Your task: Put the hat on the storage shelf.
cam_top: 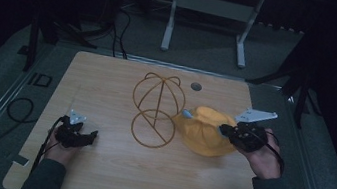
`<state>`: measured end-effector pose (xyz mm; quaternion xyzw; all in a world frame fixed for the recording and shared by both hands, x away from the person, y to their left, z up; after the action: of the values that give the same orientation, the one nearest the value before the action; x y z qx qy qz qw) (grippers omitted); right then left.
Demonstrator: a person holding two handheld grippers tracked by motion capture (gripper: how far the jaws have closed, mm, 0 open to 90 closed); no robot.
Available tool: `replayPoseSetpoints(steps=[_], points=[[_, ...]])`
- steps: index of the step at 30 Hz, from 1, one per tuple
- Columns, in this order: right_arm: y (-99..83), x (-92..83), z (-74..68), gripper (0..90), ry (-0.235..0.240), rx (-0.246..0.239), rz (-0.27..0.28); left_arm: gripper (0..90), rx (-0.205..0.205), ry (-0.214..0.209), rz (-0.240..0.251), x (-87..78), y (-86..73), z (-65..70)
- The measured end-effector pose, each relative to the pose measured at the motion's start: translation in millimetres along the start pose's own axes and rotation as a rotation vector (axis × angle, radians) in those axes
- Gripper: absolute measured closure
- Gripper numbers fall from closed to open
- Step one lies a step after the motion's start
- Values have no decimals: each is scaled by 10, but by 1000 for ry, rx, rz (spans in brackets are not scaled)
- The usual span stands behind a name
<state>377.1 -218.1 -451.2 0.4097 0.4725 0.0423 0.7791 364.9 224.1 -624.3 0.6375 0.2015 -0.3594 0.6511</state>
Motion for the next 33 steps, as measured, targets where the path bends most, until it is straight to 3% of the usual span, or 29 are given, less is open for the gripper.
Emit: replayPoseSetpoints(steps=[9,13,20,33], points=[[-109,38,5,785,17,1,-43,327,0,0,1,0,0,0],[-98,57,-11,723,32,-5,-42,327,0,0,0,-1,-1,1],[-67,133,-27,704,47,-19,-62,327,3,-1,-2,-2,-2,2],[-59,328,6,644,64,-87,-156,327,3,-2,0,-1,-1,4]])
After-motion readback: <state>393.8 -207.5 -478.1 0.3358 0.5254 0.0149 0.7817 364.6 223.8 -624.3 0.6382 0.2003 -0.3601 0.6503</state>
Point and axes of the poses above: each handheld gripper's, and its own axes: x roughly forward along the jaws, y roughly out of its top, z roughly to its right, the point moved 9 cm from there along x, roughly forward along the jaws, and after that the axes turned 9 degrees about -x, right-handed, at the moved point
